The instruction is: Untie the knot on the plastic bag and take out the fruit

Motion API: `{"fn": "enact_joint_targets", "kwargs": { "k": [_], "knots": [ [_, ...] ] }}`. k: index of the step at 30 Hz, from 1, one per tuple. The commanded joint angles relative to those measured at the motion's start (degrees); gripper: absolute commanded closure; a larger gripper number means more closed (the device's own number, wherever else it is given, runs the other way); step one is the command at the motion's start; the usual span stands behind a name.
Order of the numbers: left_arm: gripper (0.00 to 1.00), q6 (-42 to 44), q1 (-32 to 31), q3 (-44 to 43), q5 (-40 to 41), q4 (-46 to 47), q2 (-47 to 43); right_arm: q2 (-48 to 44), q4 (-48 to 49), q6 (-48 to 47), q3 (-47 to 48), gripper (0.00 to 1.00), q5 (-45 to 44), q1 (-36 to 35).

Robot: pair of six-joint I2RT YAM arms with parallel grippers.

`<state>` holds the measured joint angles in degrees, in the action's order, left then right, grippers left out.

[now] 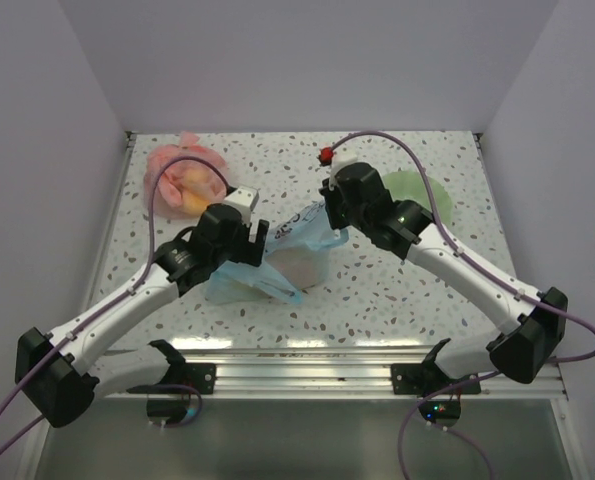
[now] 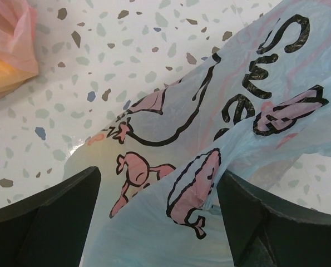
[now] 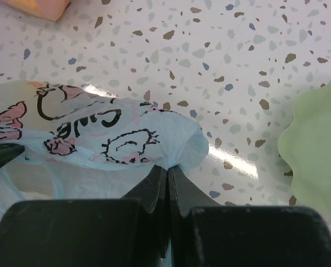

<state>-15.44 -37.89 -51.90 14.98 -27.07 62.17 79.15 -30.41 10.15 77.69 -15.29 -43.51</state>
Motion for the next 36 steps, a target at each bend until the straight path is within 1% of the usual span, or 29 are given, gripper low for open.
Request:
{"fn": "enact_joint_targets", "kwargs": {
  "k": [1,7,9,10,11,12,13,14,15,16,17,19,20,22,26,30,32,33,35,36],
  "knots": [
    [0.1,0.3,0.3,0.4,-1.6,2.6,1.6,-1.7,1.0,0.7,-0.6,1.0,1.0,-0.4],
    [0.09,0.4,0.4,1.9,0.4,4.4,3.5,-2.1,1.2,0.7,-1.5,1.0,0.3,-0.3],
    [0.12,0.2,0.4,2.5,2.6,4.6,3.7,-2.3,1.2,0.6,-1.9,1.0,-0.3,-0.3],
    [0.14,-0.1,0.4,2.9,4.0,4.4,3.7,-2.4,1.1,0.7,-2.5,1.0,-0.7,-0.4],
    [0.19,-0.7,0.5,2.9,5.5,4.2,3.6,-2.7,1.1,0.7,-2.7,1.0,-1.7,-0.3],
    [0.21,-1.1,0.9,3.2,8.3,4.0,3.4,-2.9,1.1,0.6,-3.0,1.0,-2.5,-0.2],
    [0.24,-1.4,2.2,3.6,9.4,3.9,3.1,-2.9,1.2,0.5,-3.6,1.0,-3.3,-0.3],
    [0.3,-1.9,3.2,4.0,10.1,3.9,2.3,-3.0,1.3,0.4,-3.9,1.0,-5.0,0.0],
    [0.33,-2.1,6.3,4.3,10.4,3.9,2.0,-3.0,1.7,0.5,-4.4,1.0,-5.4,0.6],
    [0.36,-2.3,8.0,4.6,10.2,4.2,1.5,-3.0,1.8,1.0,-5.3,1.0,-5.7,1.3],
    [0.41,-2.4,9.7,5.1,10.1,4.3,0.9,-3.2,1.9,1.6,-5.7,1.0,-5.7,2.1],
    [0.45,-2.3,13.5,5.0,10.3,3.8,0.8,-3.4,2.6,3.5,-7.1,1.0,-5.5,4.8],
    [0.49,-1.9,14.3,4.8,10.5,3.4,0.9,-3.4,2.7,4.1,-7.5,1.0,-5.5,5.7],
    [0.51,-1.4,16.4,3.8,10.7,2.9,1.0,-3.0,3.4,5.4,-7.8,1.0,-5.4,7.9],
    [0.53,1.0,20.0,0.9,9.9,2.4,1.4,-0.1,4.1,6.7,-6.2,1.0,-4.0,12.6],
    [0.53,3.1,25.4,-3.4,7.3,1.7,2.0,3.7,4.4,6.6,-1.2,1.0,-1.9,19.1],
    [0.55,2.6,26.9,-5.7,5.9,0.7,2.4,5.7,4.1,6.8,1.0,1.0,-0.8,20.7],
    [0.56,2.2,28.0,-6.4,3.5,-0.1,2.5,6.2,4.0,7.3,2.9,1.0,-0.2,22.3],
    [0.59,1.2,28.7,-7.9,-0.5,-0.5,2.0,7.2,4.1,7.5,4.6,1.0,1.0,23.3],
    [0.6,1.2,28.9,-7.9,-4.7,-0.4,1.6,7.4,4.7,7.2,5.6,1.0,1.3,23.6]
  ]
}}
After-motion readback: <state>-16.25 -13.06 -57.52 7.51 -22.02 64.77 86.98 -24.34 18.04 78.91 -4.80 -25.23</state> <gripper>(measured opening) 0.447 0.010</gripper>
